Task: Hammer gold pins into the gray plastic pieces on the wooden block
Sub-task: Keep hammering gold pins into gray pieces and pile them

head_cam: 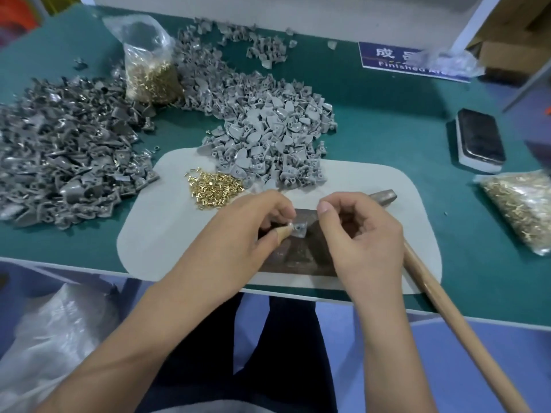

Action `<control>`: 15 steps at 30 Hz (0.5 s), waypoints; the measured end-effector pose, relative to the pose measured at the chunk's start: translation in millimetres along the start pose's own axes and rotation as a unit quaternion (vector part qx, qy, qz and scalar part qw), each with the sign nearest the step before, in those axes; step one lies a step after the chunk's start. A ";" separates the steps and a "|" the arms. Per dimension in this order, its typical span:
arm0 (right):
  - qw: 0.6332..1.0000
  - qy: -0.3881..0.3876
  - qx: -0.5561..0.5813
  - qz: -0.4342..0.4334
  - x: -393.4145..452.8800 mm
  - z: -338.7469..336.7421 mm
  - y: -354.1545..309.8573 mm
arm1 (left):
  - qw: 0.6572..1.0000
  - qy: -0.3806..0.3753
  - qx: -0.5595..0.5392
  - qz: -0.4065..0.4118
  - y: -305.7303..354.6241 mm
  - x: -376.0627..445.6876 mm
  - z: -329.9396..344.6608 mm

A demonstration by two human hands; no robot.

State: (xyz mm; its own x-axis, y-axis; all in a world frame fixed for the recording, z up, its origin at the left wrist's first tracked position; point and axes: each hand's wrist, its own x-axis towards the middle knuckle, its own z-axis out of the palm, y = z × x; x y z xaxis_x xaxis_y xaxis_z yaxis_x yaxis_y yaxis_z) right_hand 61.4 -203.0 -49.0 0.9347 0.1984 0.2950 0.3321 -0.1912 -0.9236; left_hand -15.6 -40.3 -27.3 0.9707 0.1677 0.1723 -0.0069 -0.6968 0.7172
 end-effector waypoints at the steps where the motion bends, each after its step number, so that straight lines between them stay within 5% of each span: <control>1: 1.000 -0.010 0.003 0.001 0.5 -1.3 -0.9 | 1.000 0.003 -0.013 -0.007 -0.8 -2.0 -0.9; 15: 0.979 -0.120 -0.150 -0.067 -15.1 -0.5 -13.3 | 0.999 -0.010 -0.035 -0.013 -8.4 -0.3 -2.4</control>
State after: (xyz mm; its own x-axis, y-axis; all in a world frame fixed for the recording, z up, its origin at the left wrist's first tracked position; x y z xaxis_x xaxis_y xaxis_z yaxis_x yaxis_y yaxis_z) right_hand 42.9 -203.9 -41.1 0.8355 0.4548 0.3085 0.5051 -0.4147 -0.7569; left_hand -16.4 -32.9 -31.8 0.9753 0.1714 0.1392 0.0034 -0.6421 0.7666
